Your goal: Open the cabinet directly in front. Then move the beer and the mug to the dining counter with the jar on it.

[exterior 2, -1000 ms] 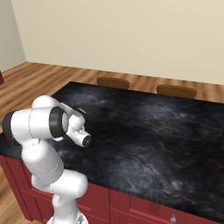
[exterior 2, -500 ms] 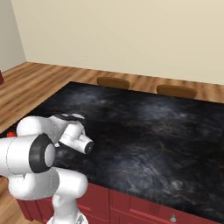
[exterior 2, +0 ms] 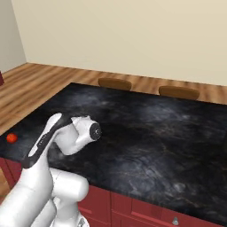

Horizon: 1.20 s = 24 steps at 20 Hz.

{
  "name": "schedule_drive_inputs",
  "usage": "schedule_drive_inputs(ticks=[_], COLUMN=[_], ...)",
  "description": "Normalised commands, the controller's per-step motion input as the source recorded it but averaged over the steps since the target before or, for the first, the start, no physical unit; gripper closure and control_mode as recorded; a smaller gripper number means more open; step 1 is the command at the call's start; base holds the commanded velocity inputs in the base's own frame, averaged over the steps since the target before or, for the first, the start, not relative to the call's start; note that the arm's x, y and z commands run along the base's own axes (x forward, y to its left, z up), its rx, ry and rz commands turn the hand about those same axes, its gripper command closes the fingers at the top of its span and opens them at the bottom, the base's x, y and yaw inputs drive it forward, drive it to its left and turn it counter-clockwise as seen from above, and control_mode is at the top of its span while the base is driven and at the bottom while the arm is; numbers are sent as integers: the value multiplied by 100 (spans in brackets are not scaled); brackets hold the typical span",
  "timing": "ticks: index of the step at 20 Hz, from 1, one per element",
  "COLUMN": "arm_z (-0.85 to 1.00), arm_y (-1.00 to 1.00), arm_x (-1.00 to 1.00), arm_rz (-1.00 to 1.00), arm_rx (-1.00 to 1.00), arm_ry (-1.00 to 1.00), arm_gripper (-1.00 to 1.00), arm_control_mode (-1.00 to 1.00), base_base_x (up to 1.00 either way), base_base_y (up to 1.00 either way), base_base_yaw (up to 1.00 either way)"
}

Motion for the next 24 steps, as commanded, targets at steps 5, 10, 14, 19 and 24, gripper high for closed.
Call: schedule_drive_inputs(ticks=[5, 10, 14, 19, 24], arm_z=[63, 49, 71, 44, 41], arm_y=[-64, -29, -2, 25, 57], arm_x=[-98, -100, -89, -67, -36], arm_rz=[-25, -27, -19, -9, -2], arm_rx=[-1, 0, -7, -31, -34], arm_ry=[49, 16, 0, -1, -6], arm_gripper=[-100, -100, -100, -100, -100], arm_control_mode=[-100, -100, -100, -100, -100], base_base_x=[0, 0, 0, 0, 0], base_base_y=[0, 0, 0, 0, 0], base_base_yaw=[0, 0, 0, 0, 0])
